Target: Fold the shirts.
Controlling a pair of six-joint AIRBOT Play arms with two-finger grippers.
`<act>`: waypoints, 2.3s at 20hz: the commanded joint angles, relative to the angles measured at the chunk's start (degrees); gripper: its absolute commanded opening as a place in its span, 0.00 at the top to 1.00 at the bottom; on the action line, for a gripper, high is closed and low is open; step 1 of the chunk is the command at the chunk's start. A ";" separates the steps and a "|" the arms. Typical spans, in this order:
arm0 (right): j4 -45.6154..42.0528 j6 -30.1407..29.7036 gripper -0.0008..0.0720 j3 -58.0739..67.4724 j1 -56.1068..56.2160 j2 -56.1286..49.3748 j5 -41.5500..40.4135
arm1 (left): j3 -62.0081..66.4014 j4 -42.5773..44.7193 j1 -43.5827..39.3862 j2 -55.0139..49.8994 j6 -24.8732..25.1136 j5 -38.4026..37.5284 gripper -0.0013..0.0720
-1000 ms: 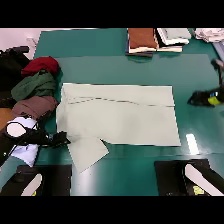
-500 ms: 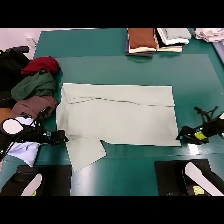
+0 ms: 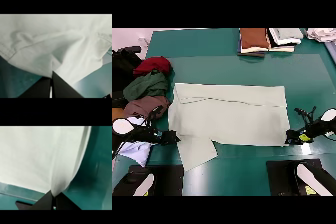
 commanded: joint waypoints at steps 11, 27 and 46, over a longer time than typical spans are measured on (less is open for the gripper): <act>-5.79 0.52 0.97 19.21 1.77 5.46 4.90 | 16.20 3.96 0.00 5.92 -1.77 -4.44 0.96; 2.34 1.46 0.96 54.25 9.18 -35.06 -3.93 | 39.50 2.36 0.00 -41.64 6.86 17.03 0.95; 23.47 -8.09 0.36 38.77 -8.61 -42.07 -2.95 | 47.28 -2.08 -19.76 -45.51 0.35 21.44 0.95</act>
